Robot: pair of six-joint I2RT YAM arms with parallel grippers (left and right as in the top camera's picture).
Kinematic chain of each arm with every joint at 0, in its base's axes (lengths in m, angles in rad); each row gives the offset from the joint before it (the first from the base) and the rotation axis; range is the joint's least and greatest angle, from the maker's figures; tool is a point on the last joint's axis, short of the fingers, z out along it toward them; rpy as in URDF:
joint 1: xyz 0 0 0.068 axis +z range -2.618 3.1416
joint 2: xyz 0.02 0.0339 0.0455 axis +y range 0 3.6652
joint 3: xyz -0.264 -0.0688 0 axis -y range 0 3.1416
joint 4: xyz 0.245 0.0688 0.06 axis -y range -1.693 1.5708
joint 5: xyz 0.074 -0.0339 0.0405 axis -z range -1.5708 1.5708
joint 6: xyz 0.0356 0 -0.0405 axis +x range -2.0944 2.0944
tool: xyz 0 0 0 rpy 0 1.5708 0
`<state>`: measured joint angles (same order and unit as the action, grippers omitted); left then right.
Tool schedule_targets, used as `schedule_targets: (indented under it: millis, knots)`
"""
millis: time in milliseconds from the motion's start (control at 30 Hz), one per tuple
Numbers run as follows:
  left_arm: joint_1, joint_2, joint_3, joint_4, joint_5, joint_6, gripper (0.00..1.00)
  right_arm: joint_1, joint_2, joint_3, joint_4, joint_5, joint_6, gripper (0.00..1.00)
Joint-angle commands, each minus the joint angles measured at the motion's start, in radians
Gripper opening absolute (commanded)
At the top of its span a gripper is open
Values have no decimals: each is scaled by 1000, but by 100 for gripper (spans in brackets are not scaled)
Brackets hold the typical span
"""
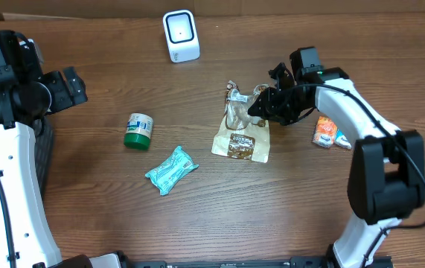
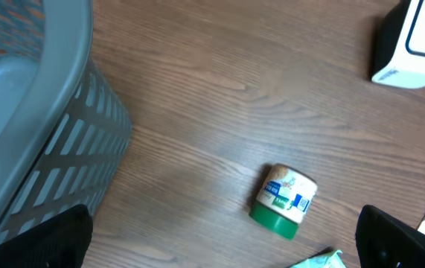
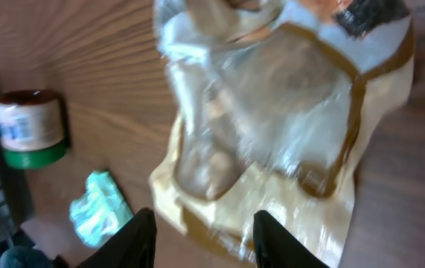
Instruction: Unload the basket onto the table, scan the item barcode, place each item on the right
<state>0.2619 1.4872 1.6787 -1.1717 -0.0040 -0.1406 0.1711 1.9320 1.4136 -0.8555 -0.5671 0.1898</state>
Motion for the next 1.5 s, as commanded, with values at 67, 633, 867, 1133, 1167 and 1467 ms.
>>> schedule_targets:
  millis: [67,633,867,1133,1167,1467]
  knots:
    - [-1,-14,-1,53,58,-78,100,-22,-149,58,-83,43,-13,43]
    - [-316,146,-39,85,496,-99,4,-164,-232,42,-218,130,-24,57]
    - [-525,361,-39,190,671,-51,4,-167,-229,5,-205,130,-35,56]
    - [-578,583,-39,234,734,-65,4,-167,-220,5,-194,129,-35,56]
    - [-582,608,-39,238,743,-66,4,-167,-219,5,-191,129,-34,57]
    - [-587,749,-39,364,938,-66,4,-167,-218,-1,-156,129,-34,56]
